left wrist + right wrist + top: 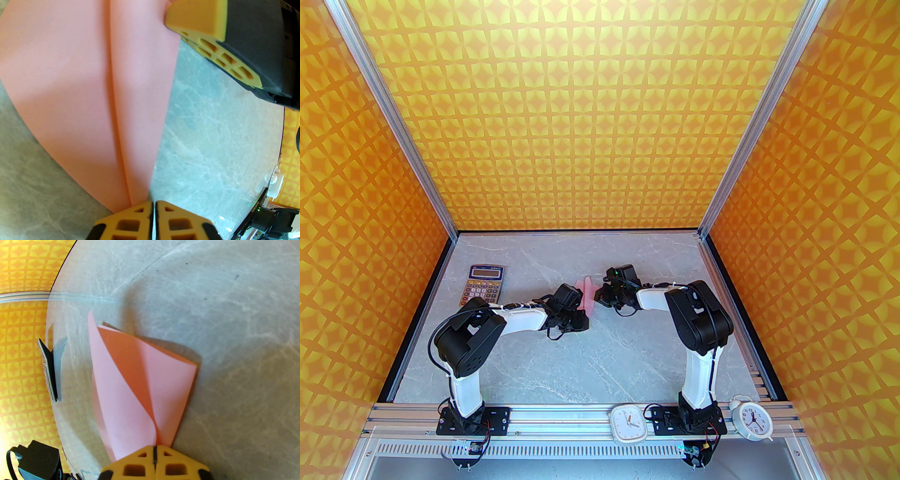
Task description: Fold a paper plane with a square sheet of paper (fold left side to right side)
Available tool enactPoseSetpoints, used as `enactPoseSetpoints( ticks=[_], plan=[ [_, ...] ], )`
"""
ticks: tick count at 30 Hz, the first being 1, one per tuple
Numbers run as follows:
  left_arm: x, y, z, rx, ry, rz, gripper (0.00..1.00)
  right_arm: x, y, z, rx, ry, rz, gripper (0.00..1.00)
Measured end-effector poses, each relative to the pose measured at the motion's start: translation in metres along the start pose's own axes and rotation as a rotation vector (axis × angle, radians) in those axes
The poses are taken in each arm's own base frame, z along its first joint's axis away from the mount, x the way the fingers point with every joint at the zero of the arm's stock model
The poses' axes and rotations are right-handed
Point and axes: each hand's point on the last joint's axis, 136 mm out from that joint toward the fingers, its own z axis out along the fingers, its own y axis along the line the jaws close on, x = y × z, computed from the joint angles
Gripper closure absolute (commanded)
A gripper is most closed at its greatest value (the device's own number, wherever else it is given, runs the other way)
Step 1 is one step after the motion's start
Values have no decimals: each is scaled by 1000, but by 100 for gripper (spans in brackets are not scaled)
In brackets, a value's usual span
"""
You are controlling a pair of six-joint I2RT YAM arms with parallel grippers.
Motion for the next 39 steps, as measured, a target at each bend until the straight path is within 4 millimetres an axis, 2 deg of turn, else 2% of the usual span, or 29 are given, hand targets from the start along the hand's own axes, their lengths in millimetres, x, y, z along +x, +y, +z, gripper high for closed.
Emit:
enactPoseSetpoints(
  ticks=[10, 13, 17, 21, 23, 26, 31, 39],
  plan=[
    [-7, 0, -8, 10, -12, -13, 86, 0, 0, 0, 0, 0, 0, 100],
    [-20, -3, -14, 32, -31, -27, 86, 0, 0, 0, 0, 0, 0, 100],
    [-46, -24, -22, 86, -75, -13, 86, 0, 0, 0, 0, 0, 0, 100],
    [-64, -39, -17, 125, -94, 5, 86, 0, 0, 0, 0, 0, 0, 100],
    [-64, -37, -9, 122, -84, 1, 86, 0, 0, 0, 0, 0, 0, 100],
    [-60, -22, 4, 97, -54, -21, 86, 0, 0, 0, -1, 0, 0, 100],
    [-60, -4, 13, 70, -41, -52, 87, 0, 0, 0, -1, 0, 0, 100],
    [-62, -3, 13, 73, -46, -63, 85, 0, 0, 0, -1, 0, 0, 100]
  ],
)
